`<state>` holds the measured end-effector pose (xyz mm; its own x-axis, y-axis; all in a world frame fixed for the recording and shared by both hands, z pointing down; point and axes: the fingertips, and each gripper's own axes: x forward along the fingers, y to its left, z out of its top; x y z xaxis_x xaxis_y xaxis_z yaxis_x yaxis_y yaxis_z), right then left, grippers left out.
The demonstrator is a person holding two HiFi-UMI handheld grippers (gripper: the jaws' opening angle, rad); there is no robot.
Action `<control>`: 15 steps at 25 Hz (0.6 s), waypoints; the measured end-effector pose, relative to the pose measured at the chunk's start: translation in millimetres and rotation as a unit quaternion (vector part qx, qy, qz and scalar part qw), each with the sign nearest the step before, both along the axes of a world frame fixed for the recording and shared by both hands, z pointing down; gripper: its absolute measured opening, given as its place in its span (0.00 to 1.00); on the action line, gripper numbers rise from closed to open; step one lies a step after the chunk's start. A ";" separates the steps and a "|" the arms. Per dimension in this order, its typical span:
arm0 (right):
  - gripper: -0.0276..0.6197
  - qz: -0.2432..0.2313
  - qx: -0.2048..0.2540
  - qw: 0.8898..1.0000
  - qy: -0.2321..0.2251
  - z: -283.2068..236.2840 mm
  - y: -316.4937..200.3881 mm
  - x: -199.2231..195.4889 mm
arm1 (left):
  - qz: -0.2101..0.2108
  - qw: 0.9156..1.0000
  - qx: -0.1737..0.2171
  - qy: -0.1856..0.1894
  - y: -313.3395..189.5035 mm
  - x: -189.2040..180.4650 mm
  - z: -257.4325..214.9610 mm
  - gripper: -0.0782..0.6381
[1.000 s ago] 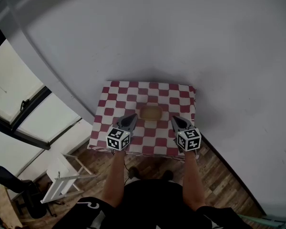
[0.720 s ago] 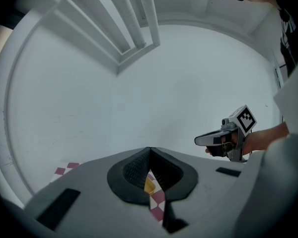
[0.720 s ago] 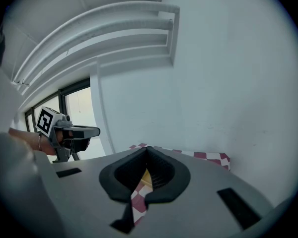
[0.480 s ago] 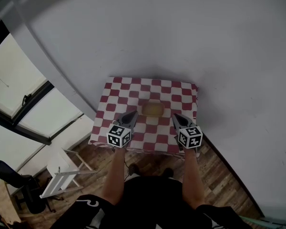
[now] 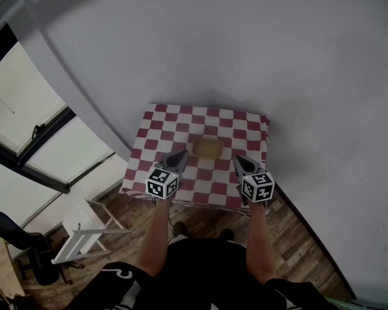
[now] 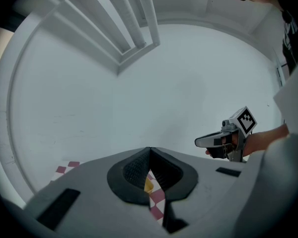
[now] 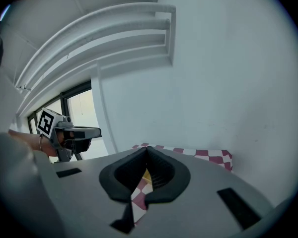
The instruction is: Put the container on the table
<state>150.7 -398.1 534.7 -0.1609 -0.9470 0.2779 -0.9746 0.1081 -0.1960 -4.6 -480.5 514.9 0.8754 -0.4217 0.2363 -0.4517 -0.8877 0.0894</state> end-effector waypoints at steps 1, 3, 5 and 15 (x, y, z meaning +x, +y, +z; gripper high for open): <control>0.06 -0.002 0.000 1.000 0.001 -0.1 0.0 -0.3 | 0.000 1.000 0.000 -0.001 0.7 0.5 -0.3 0.14; 0.06 -0.005 -0.001 1.000 0.003 -0.6 -0.5 -1.0 | 0.000 1.000 0.002 -0.002 1.5 1.5 -1.6 0.14; 0.06 -0.008 -0.002 1.000 0.004 -1.0 -1.0 -1.2 | 0.000 1.000 0.002 -0.002 2.0 3.1 -1.9 0.14; 0.06 -0.013 -0.005 1.000 0.004 0.3 0.7 -1.2 | 0.004 1.000 -0.002 -0.007 3.9 7.3 2.8 0.14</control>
